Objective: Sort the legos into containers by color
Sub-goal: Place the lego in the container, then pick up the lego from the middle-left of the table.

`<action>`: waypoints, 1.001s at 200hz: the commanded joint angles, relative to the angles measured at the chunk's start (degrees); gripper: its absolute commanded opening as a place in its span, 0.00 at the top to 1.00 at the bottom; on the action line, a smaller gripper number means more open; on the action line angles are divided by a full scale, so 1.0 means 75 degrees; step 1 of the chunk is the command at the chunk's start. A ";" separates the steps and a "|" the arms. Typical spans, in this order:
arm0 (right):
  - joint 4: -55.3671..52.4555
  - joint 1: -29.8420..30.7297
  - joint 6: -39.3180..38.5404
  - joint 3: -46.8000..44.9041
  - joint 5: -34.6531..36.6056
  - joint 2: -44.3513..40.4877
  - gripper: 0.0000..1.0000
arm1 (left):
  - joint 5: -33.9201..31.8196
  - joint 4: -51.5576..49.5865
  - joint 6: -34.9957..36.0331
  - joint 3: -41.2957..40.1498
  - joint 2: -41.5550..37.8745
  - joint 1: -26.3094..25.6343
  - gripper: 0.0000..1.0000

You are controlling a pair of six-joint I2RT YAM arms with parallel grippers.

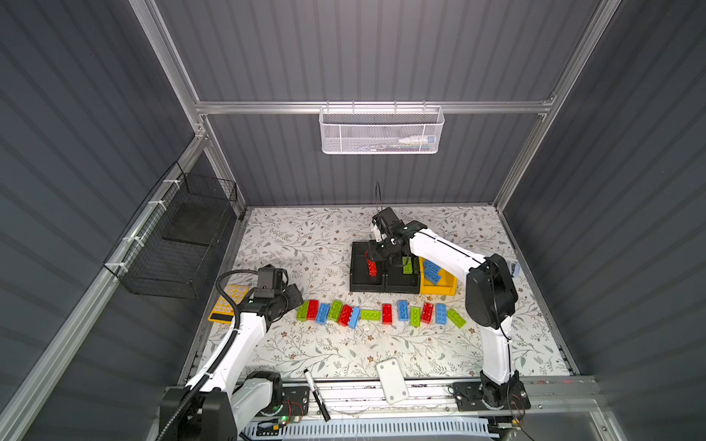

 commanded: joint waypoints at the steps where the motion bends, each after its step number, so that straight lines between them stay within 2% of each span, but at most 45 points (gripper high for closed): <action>1: -0.0167 0.0038 -0.0122 0.0497 -0.0022 0.0279 0.72 | 0.0156 -0.0209 -0.0321 -0.0219 -0.0199 0.0040 0.37; 21: -0.0273 0.0069 -0.0085 0.0844 -0.0066 0.0636 0.70 | 0.0292 -0.0117 -0.0382 -0.0336 -0.0104 0.0040 0.37; 60: -0.0303 0.0081 0.0025 0.1205 -0.0134 0.0892 0.52 | 0.0326 0.0122 -0.0491 -0.0502 0.0000 0.0040 0.37; 82: -0.0341 0.0083 -0.0049 0.1252 -0.0065 0.0863 0.45 | 0.0365 0.0203 -0.0468 -0.0482 0.0125 0.0040 0.37; 108: -0.0361 0.0027 -0.0063 0.1069 -0.0085 0.0629 0.44 | 0.0295 0.0145 -0.0363 -0.0292 0.0259 0.0040 0.37; 200: 0.0489 -0.0913 0.0150 -0.1238 0.0101 -0.1525 0.44 | 0.0517 0.0443 -0.0149 -0.0212 0.0791 0.0029 0.31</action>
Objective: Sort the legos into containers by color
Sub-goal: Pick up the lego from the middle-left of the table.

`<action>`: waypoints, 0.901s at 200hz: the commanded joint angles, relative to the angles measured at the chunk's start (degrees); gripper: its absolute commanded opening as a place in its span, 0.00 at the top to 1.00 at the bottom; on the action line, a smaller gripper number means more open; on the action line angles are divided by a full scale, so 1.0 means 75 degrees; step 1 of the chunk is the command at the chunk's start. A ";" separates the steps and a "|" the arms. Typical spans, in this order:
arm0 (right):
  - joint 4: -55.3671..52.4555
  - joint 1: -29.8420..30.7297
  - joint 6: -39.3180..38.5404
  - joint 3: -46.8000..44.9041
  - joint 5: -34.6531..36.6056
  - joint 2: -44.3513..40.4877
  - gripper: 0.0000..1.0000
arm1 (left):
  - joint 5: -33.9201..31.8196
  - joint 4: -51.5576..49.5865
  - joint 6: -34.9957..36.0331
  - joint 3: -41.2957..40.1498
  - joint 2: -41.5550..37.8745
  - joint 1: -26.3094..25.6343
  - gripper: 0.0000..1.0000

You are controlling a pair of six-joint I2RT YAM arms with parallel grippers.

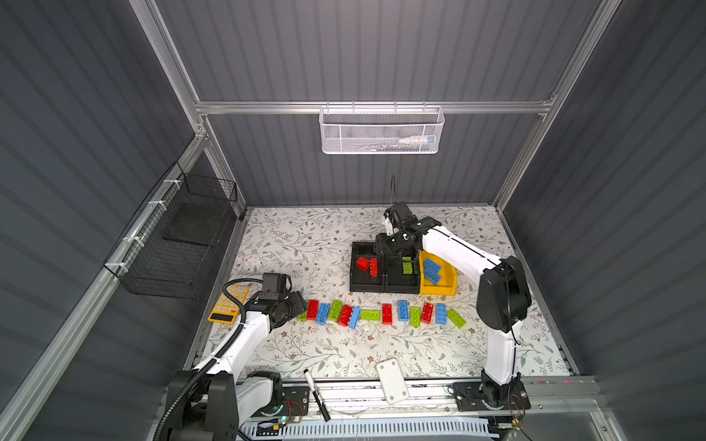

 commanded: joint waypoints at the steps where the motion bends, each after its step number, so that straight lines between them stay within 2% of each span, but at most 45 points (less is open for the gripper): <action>1: 0.0193 -0.0261 0.0052 -0.0412 0.0139 -0.0343 0.44 | 0.0138 0.0086 0.0178 0.0152 0.0107 0.0029 0.31; 31: 0.0328 -0.0535 0.0158 -0.0968 0.0139 -0.0694 0.44 | 0.0063 0.0120 0.0189 0.0251 0.0601 0.0029 0.35; 104: 0.0588 -0.0844 0.0250 -0.1712 0.0073 -0.1049 0.45 | -0.0727 -0.0332 0.0294 0.0914 0.1593 0.0029 0.51; 123: 0.0534 -0.0920 0.0201 -0.1694 0.0083 -0.1049 0.45 | -0.0916 -0.0338 0.0370 0.1074 0.1761 0.0061 0.52; 153: 0.0480 -0.1014 0.0151 -0.1677 0.0106 -0.1118 0.45 | -0.0744 -0.0135 0.0451 0.1351 0.2052 0.0384 0.52; 180: 0.0455 -0.1053 0.0134 -0.1735 0.0139 -0.1202 0.45 | -0.0620 -0.0097 0.0411 0.1597 0.1929 0.0392 0.45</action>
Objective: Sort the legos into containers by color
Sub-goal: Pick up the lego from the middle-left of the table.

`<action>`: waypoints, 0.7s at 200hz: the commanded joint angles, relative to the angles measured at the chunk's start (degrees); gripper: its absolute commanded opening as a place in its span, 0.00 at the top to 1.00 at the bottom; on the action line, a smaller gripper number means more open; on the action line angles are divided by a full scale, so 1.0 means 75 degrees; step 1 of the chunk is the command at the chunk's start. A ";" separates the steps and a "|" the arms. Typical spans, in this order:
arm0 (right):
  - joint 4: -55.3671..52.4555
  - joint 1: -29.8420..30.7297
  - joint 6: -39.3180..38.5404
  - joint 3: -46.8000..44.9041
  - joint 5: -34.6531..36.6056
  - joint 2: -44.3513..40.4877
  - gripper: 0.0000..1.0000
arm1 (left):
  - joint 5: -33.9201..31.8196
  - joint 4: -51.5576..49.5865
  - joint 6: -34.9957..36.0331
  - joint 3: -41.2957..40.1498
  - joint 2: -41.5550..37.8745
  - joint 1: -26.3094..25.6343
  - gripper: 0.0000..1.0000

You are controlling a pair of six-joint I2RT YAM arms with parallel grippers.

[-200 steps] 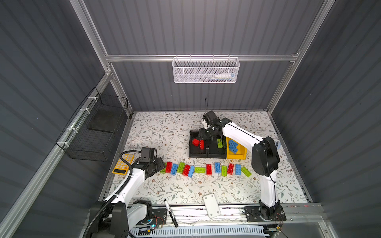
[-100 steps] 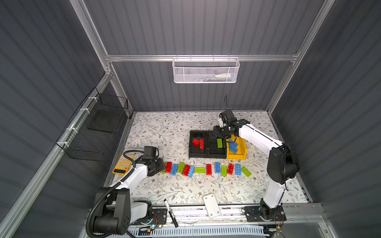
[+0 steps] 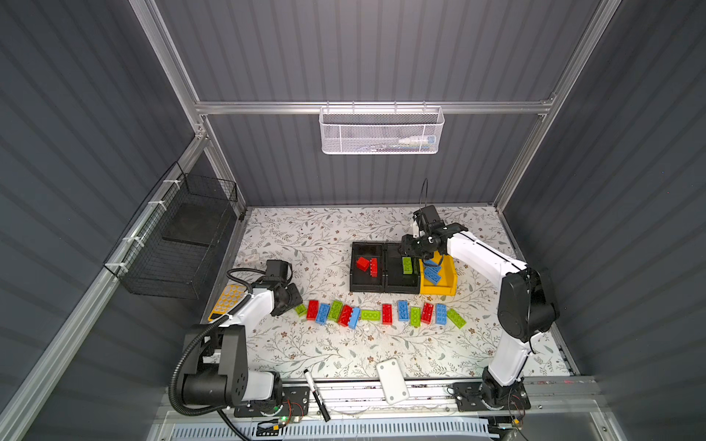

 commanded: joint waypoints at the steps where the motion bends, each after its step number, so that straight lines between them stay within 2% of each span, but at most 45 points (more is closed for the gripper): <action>1: -0.0039 -0.0034 -0.0062 -0.0080 0.0090 -0.0305 0.45 | 0.0048 -0.0031 0.0083 0.0344 -0.0170 0.0039 0.44; 27: -0.0016 -0.0044 -0.0012 -0.0121 0.0057 -0.0250 0.45 | 0.0109 -0.0053 -0.0282 0.0298 -0.0707 -0.0062 0.37; 47: 0.0080 -0.0044 0.0089 -0.0153 -0.0077 -0.0173 0.45 | 0.0170 -0.0137 -0.0540 0.0107 -0.0880 -0.0136 0.35; 78: 0.0126 -0.0048 0.0126 -0.0203 -0.0135 -0.0119 0.45 | 0.0359 0.0459 -0.1585 -0.0459 -0.1133 -0.0394 0.33; 102: 0.0133 -0.0045 0.0114 -0.0270 -0.0106 -0.0184 0.45 | 0.0258 0.0800 -0.2119 -0.0617 -0.0902 -0.0561 0.33; 140: 0.0170 -0.0055 0.0086 -0.0521 0.0008 -0.0328 0.45 | 0.0195 0.0858 -0.2144 -0.0436 -0.0166 -0.0604 0.32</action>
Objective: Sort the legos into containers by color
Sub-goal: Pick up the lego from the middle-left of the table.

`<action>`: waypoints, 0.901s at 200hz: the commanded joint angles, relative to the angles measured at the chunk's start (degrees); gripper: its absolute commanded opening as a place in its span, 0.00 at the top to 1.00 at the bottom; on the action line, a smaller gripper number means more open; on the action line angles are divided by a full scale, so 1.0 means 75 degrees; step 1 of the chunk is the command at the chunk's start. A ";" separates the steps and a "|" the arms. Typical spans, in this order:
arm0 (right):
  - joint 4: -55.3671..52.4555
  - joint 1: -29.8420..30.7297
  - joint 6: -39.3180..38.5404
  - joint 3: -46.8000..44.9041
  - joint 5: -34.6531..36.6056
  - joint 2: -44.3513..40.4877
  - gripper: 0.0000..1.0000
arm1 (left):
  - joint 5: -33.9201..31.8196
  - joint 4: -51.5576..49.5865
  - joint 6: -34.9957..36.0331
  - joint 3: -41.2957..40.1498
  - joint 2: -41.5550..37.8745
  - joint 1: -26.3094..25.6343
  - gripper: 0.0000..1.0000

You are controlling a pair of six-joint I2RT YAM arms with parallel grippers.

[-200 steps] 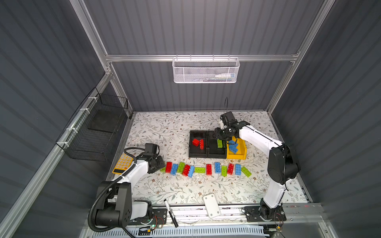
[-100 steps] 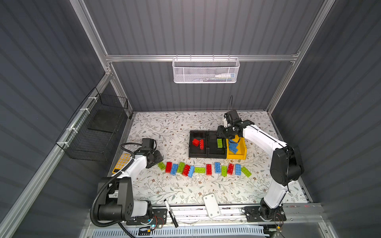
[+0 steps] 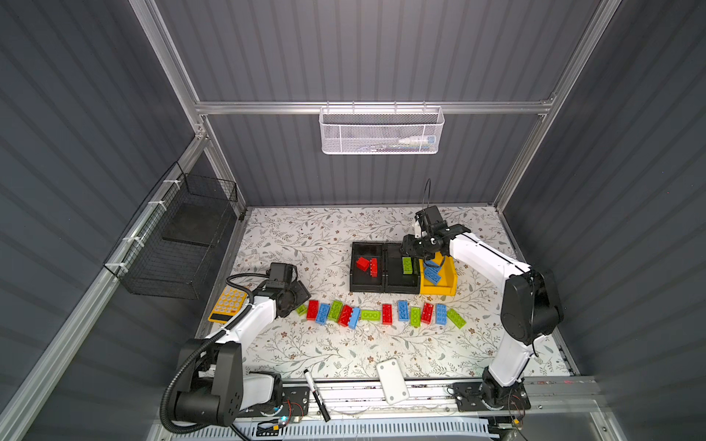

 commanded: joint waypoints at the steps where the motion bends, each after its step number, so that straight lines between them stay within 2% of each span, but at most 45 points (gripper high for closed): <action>1: 0.0004 -0.0026 0.0039 -0.0202 0.0066 -0.0174 0.45 | -0.0010 0.0112 -0.0296 0.0098 0.0407 -0.0019 0.32; 37: 0.0111 -0.0079 0.0107 -0.0475 0.0079 -0.0303 0.45 | -0.0149 0.0031 -0.0229 0.0121 0.0621 -0.0013 0.33; 56: 0.0133 -0.0092 0.0107 -0.0522 0.0069 -0.0314 0.45 | -0.0170 0.0018 -0.0123 0.0124 0.0683 -0.0009 0.37; 110: 0.0163 -0.0138 0.0113 -0.0611 0.0110 -0.0409 0.46 | -0.0354 -0.0415 0.0355 0.0285 0.0494 -0.0008 0.65; 148: 0.0123 -0.0206 0.0120 -0.0732 0.0211 -0.0540 0.46 | -0.0595 -0.0782 0.0916 0.0685 0.0077 -0.0019 0.75; 180: -0.0016 -0.0406 0.0079 -0.1054 0.0327 -0.0899 0.46 | -0.0872 -0.1140 0.1483 0.1425 -0.0200 -0.0340 0.77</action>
